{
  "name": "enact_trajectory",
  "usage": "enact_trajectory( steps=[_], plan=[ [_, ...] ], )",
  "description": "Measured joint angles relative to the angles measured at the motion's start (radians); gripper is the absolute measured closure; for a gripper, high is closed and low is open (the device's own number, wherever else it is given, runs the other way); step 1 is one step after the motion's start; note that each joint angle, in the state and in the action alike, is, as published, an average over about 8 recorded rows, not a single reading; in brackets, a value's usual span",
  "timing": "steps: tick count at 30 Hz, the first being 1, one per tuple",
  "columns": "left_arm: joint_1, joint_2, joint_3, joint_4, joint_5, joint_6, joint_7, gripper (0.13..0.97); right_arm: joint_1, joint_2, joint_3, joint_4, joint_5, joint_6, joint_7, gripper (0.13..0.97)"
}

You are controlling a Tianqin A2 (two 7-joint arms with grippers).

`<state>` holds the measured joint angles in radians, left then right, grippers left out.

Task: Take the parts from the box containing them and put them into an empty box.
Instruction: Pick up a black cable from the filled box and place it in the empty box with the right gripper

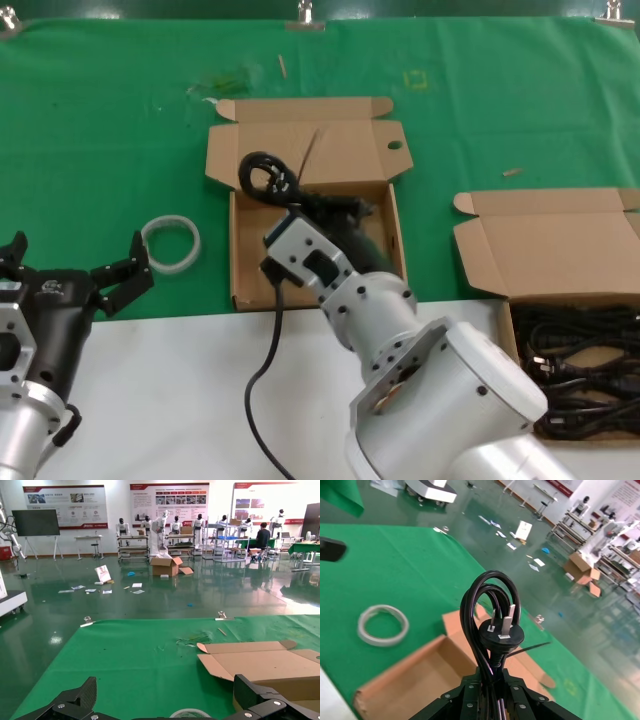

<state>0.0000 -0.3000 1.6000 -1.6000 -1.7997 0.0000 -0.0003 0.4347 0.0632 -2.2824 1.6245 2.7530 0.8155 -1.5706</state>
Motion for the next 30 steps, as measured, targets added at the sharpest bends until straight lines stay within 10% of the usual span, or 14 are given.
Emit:
enact_trajectory(
  steps=[30],
  plan=[
    [0.000,0.000,0.000,0.000,0.000,0.000,0.000,0.132,-0.022,0.007,0.020,-0.052,0.000,-0.034,0.079,0.774]
  ],
)
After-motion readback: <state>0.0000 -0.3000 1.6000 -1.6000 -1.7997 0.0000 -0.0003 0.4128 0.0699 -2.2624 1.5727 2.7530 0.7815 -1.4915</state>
